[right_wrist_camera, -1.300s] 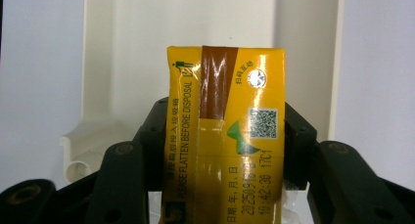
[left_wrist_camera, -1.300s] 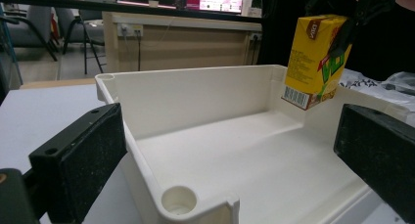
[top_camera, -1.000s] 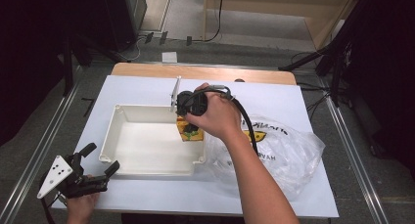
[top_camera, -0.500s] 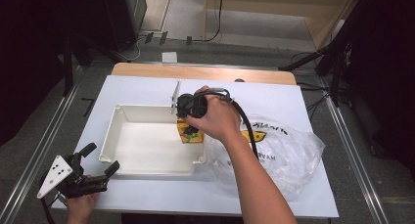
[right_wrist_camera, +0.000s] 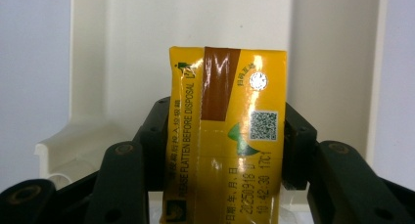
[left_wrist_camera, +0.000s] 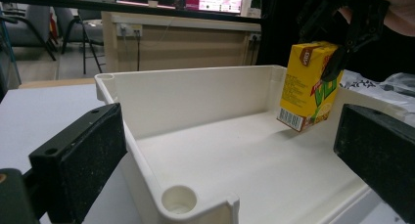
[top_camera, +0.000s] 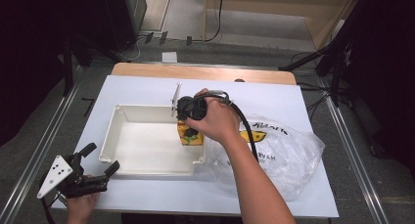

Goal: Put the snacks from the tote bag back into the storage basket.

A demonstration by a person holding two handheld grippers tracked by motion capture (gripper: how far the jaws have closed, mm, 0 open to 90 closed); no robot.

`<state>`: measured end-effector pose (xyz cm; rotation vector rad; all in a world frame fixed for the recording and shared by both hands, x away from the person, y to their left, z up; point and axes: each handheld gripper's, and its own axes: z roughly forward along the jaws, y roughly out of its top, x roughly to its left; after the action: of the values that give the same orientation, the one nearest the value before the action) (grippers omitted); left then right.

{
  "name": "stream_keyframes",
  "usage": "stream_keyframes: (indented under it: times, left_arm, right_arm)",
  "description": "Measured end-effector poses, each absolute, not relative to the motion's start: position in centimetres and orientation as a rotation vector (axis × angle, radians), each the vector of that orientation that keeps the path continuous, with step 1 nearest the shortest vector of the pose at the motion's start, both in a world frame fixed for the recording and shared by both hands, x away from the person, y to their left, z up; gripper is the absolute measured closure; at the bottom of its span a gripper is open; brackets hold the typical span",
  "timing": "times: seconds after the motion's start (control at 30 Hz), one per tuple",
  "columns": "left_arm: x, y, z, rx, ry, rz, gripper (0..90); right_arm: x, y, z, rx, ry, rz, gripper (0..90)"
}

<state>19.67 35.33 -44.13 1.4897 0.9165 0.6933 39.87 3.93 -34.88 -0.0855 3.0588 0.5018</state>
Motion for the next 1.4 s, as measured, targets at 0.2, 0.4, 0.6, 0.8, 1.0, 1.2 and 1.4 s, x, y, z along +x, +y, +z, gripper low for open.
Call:
stream_keyframes:
  times: [0.2,0.4,0.6,0.8,1.0,1.2,1.4]
  left_arm:
    - [19.7,35.3,-44.1,1.486,0.918,0.694,0.0]
    - [19.7,35.4,-44.1,1.482,0.926,0.688,0.0]
    - [19.7,35.6,-44.1,1.472,0.924,0.688,0.0]
    - [19.7,35.3,-44.2,1.492,0.923,0.694,0.0]
    - [19.7,35.2,-44.2,1.494,0.920,0.697,0.0]
    - [19.7,35.3,-44.2,1.490,0.927,0.697,0.0]
    - [19.7,35.3,-44.2,1.491,0.926,0.696,0.0]
  right_arm:
    - [39.7,3.8,-35.4,-0.073,3.075,0.481,52.0]
    - [39.6,3.6,-35.6,-0.081,3.066,0.490,52.0]
    - [39.4,3.6,-36.5,-0.066,3.078,0.500,52.0]
    - [39.4,3.6,-37.0,-0.059,3.075,0.522,52.0]
    - [39.3,3.5,-37.3,-0.075,3.084,0.518,49.2]
    - [39.4,3.0,-37.0,-0.022,3.058,0.606,28.0]
    - [39.7,1.8,-35.6,0.002,2.993,0.765,13.6]
